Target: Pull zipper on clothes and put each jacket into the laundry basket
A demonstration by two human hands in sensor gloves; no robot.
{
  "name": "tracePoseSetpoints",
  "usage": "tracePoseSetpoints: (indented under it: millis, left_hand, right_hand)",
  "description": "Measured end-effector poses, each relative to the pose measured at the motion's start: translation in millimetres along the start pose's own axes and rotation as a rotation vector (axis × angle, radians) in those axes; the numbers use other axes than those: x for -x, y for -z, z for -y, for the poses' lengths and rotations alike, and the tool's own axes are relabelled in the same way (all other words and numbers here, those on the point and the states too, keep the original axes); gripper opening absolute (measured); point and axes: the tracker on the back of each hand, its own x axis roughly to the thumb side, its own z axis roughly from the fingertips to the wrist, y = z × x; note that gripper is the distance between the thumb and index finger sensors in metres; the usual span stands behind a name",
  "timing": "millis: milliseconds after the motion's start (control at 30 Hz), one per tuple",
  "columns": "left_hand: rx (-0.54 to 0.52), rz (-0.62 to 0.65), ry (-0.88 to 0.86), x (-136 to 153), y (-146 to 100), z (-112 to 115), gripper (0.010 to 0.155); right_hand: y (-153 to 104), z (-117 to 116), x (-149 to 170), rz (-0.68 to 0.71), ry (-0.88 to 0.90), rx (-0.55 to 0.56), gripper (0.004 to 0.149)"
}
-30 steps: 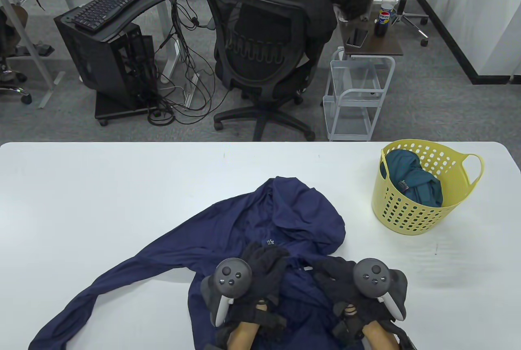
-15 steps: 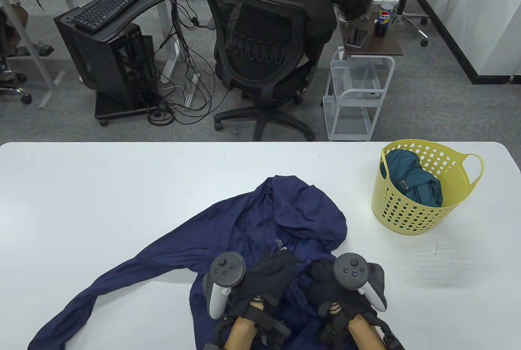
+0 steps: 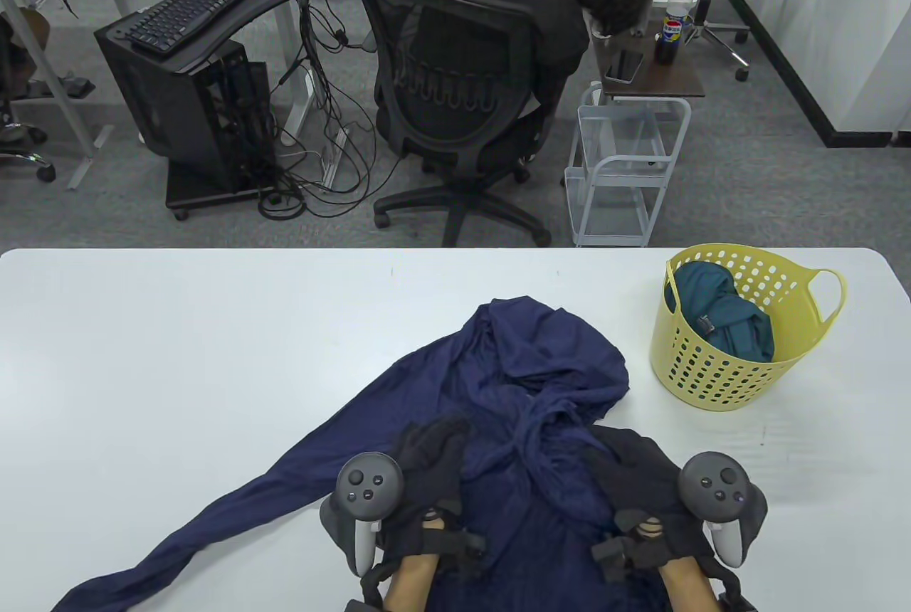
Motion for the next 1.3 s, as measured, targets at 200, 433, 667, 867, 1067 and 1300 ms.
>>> tracePoseSetpoints:
  millis: [200,433,667,867,1067,1300]
  left_hand:
    - [0.219,0.106,0.147,-20.8,-6.5,24.1,0.076]
    - [0.364,0.035,0.583,-21.2,-6.6,63.2,0.067]
    - [0.230,0.026,0.549,-16.6,-3.9,53.6,0.042]
    - [0.276,0.013,0.461,-11.7,-0.8,52.3,0.042]
    - [0.287,0.079,0.473,-14.4,-4.5,57.7,0.043]
    - [0.056,0.184,0.739,-31.7,-6.0,46.8,0.041]
  right_hand:
    - [1.3,-25.1,5.1,-0.012,0.045,-0.282,0.050]
    - [-14.7,-72.5,5.2,-0.111,-0.166,-0.992,0.077]
    - [3.0,-18.5,10.2,-0.169,-0.192,-0.516,0.051]
    - [4.7,-21.2,17.5,-0.251,-0.443,-0.305,0.065]
    - [15.4,-66.1,12.6,-0.284,-0.648,-0.265,0.077]
    - [13.4,-33.3,-0.5,-0.199,-0.808,0.119,0.043]
